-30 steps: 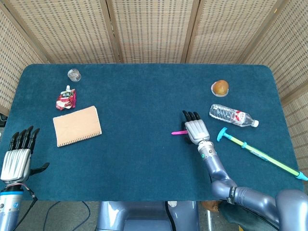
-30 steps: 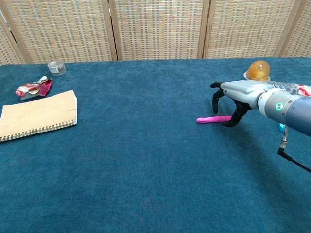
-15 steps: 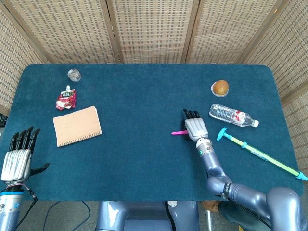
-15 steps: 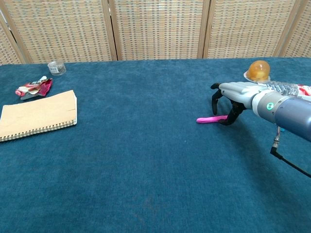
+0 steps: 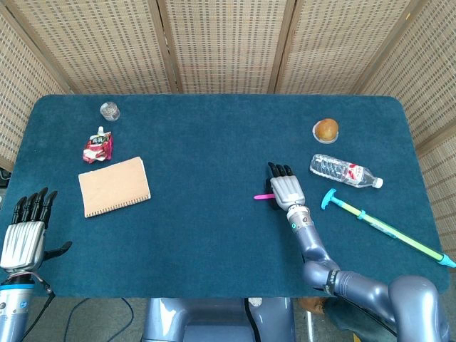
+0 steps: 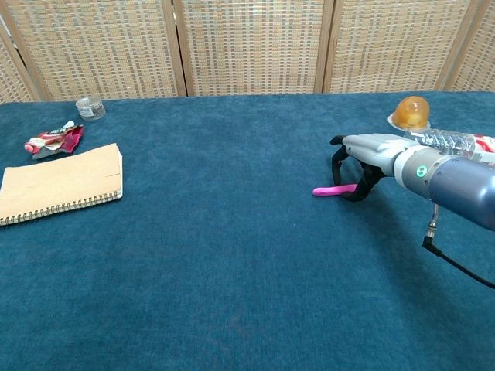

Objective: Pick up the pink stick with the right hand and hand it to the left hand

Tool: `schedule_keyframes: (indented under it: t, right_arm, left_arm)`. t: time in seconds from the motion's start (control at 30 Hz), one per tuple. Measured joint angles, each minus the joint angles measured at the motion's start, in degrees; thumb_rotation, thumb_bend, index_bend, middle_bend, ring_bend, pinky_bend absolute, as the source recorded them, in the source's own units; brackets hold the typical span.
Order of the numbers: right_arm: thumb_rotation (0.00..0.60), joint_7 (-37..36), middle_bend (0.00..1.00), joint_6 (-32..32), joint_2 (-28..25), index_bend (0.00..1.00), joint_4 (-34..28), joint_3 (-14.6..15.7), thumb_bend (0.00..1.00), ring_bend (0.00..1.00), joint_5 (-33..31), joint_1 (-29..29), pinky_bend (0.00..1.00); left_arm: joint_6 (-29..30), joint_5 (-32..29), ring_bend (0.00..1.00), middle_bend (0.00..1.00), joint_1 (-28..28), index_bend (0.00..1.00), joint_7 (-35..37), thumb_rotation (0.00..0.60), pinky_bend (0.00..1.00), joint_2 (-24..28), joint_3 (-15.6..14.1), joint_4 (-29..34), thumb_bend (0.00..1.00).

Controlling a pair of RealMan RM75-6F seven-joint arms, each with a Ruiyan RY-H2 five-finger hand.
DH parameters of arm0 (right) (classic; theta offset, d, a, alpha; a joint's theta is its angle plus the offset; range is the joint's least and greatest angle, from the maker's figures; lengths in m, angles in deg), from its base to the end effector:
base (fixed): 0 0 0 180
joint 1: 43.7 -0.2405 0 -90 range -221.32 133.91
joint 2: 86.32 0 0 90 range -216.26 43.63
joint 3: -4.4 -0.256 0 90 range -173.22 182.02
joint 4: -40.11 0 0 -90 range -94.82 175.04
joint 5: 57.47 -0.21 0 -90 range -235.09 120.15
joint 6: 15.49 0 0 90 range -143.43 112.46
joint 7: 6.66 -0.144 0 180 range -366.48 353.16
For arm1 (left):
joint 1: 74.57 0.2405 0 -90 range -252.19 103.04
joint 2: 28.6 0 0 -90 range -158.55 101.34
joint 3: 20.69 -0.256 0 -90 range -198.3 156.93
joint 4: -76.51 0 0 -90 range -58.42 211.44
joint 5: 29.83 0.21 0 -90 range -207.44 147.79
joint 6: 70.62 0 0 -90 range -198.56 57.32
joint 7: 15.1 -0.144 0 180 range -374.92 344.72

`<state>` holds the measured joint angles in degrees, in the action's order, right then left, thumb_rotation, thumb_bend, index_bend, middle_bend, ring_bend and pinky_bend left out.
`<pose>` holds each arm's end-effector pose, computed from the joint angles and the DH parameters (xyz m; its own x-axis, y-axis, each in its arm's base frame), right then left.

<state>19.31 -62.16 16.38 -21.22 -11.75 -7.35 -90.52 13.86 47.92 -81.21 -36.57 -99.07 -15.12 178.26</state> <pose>-0.1733 -0.3945 -0.0632 0.4621 -0.3214 0.8266 -0.8868 -0.1738 0.4282 -0.2762 0.1945 0.1222 0.4697 0.0154 0.8827 0.8796 0.0776 -0.4694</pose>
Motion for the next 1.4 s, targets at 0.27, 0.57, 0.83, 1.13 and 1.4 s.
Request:
schedule_keyframes:
  t: [0.27,0.57,0.83,1.13,1.4]
  right_arm:
    - [0.6,-0.2,0.03,-0.2,0.4,0.56,0.6,0.4,0.51,0.0,-0.3,-0.2,0.0]
    - [0.6,-1.3,0.06,-0.5,0.4,0.61,0.9,0.4,0.6,0.0,-0.3,-0.1,0.0]
    - [0.6,-2.6,0.07,-0.9,-0.8,0.62,-1.9,0.1,0.63,0.0,-0.2,0.4,0.0]
    - [0.6,-5.0,0.07,-0.6,-5.2,0.61,-12.8,-2.2,0.64,0.0,-3.6,1.1,0.0]
    - [0.6,-8.3,0.07,1.7,-10.3,0.61,-23.7,-5.2,0.64,0.0,-12.4,1.0,0.0]
  left_arm:
    - [0.0,0.0,0.0,0.0,-0.1,0.0,0.3,0.6,0.0,0.1,-0.1,0.0,0.0]
    - [0.0,-0.1,0.0,0.0,-0.2,0.0,0.2,0.6,0.0,0.0,-0.3,-0.1,0.0]
    - [-0.4,-0.1,0.0,0.0,-0.5,0.0,0.2,0.6,0.0,0.0,-0.4,0.0,0.0]
    - [-1.9,0.2,0.0,0.0,-1.8,0.0,0.5,0.6,0.0,0.8,-0.1,0.0,0.0]
    - [-5.3,1.8,0.0,0.0,-5.1,0.0,0.1,0.6,0.0,1.7,0.5,-1.0,0.0]
